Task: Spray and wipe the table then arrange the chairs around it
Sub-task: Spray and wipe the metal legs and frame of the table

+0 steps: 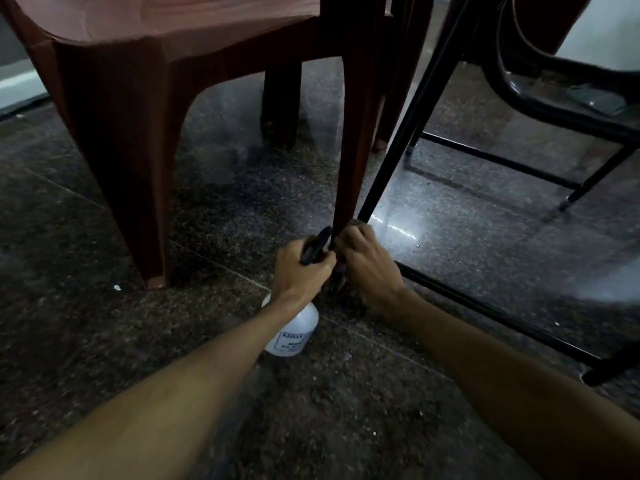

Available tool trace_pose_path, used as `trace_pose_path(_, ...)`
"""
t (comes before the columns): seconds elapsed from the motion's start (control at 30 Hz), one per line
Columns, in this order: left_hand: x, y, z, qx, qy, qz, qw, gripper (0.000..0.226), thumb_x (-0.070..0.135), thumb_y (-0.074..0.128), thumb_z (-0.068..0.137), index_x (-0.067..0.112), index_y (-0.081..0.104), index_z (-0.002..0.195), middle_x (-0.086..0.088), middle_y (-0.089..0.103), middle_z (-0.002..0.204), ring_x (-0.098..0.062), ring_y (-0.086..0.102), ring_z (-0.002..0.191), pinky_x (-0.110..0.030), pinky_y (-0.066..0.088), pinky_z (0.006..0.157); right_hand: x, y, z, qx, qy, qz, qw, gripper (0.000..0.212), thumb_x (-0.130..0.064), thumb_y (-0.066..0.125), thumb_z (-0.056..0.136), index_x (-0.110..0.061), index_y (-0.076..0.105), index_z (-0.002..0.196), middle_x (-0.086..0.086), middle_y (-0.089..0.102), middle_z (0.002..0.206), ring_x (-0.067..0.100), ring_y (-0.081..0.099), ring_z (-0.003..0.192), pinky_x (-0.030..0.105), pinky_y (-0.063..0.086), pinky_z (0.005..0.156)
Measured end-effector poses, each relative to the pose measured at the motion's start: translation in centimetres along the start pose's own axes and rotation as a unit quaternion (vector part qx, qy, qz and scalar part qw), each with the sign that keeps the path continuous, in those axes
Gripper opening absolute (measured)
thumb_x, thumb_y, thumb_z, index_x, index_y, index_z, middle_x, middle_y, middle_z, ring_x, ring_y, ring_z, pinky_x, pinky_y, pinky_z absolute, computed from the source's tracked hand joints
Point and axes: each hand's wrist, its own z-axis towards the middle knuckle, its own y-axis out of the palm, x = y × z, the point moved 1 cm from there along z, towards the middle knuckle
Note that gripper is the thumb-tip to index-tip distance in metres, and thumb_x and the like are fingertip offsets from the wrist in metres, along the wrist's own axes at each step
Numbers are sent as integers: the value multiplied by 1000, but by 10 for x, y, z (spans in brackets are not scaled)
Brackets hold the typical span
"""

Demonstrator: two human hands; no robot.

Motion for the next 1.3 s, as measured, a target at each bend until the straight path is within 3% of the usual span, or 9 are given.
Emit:
trace_pose_path(0.13, 3, 4, -9, -1, 7, 8, 1000, 18, 22, 74, 94, 20, 66, 78, -19, 70, 74, -37, 68, 63, -52, 60, 59, -3, 11, -33, -45, -17, -18, 999, 33, -17, 85, 65, -5, 76, 95, 15, 65, 109, 34, 44, 110, 41, 52, 87)
trace_pose_path(0.4, 3, 19, -22, -22, 25, 7, 999, 17, 20, 75, 94, 16, 69, 78, -10, 65, 63, -30, 65, 57, -53, 62, 60, 31, -14, -83, -54, 232, 114, 964, 59, -24, 81, 76, -9, 61, 129, 12, 53, 128, 34, 42, 120, 43, 52, 80)
trace_pose_path(0.5, 5, 27, -27, -35, 48, 11, 998, 16, 19, 75, 94, 11, 70, 81, -14, 66, 63, -35, 66, 58, -56, 60, 57, 32, -17, -70, -21, 324, 144, 935, 31, -13, 71, 85, -11, 67, 115, 10, 57, 117, 29, 44, 111, 40, 48, 85)
trace_pose_path(0.7, 20, 48, -32, -62, 75, 9, 995, 17, 15, 74, 94, 10, 68, 79, -17, 64, 63, -23, 57, 50, -43, 52, 49, 26, -28, -73, -20, 207, 176, 962, 37, -18, 74, 82, -15, 67, 118, 4, 55, 119, 20, 44, 116, 34, 53, 76)
trace_pose_path(0.8, 24, 57, -35, -81, 83, 3, 993, 15, 14, 71, 94, 3, 68, 85, -28, 64, 67, -34, 56, 48, -42, 48, 43, 54, -39, -147, 32, 346, 128, 929, 30, -11, 65, 88, -10, 68, 118, 2, 62, 109, 11, 50, 106, 19, 38, 78)
trace_pose_path(0.93, 30, 82, -42, -105, 93, -6, 990, 17, 14, 70, 96, 5, 66, 81, -22, 59, 58, -31, 54, 46, -48, 51, 48, 96, -35, -239, 31, 511, 91, 854, 55, 4, 66, 75, -9, 65, 128, 14, 60, 121, 35, 44, 114, 37, 43, 95)
trace_pose_path(1.1, 44, 134, -70, -141, 116, 9, 983, 13, 17, 71, 96, 10, 69, 85, -16, 65, 64, -32, 63, 54, -50, 60, 58, 88, -40, -208, 22, 377, 142, 915, 30, -14, 64, 92, -20, 69, 120, 1, 56, 116, 8, 40, 115, 20, 38, 92)
trace_pose_path(1.2, 58, 151, -84, -165, 130, 3, 978, 13, 14, 72, 97, 5, 70, 88, -22, 65, 65, -33, 62, 53, -48, 60, 57, 93, -49, -229, 10, 352, 118, 928, 38, -25, 64, 90, -16, 66, 126, 7, 59, 124, 23, 44, 120, 32, 49, 94)
trace_pose_path(1.3, 65, 163, -89, -193, 134, -6, 972, 15, 12, 70, 97, 2, 69, 87, -26, 64, 67, -35, 59, 52, -52, 57, 57, 123, -47, -294, 87, 500, 55, 860, 34, -15, 56, 89, -8, 69, 120, 15, 63, 114, 40, 55, 107, 31, 41, 89)
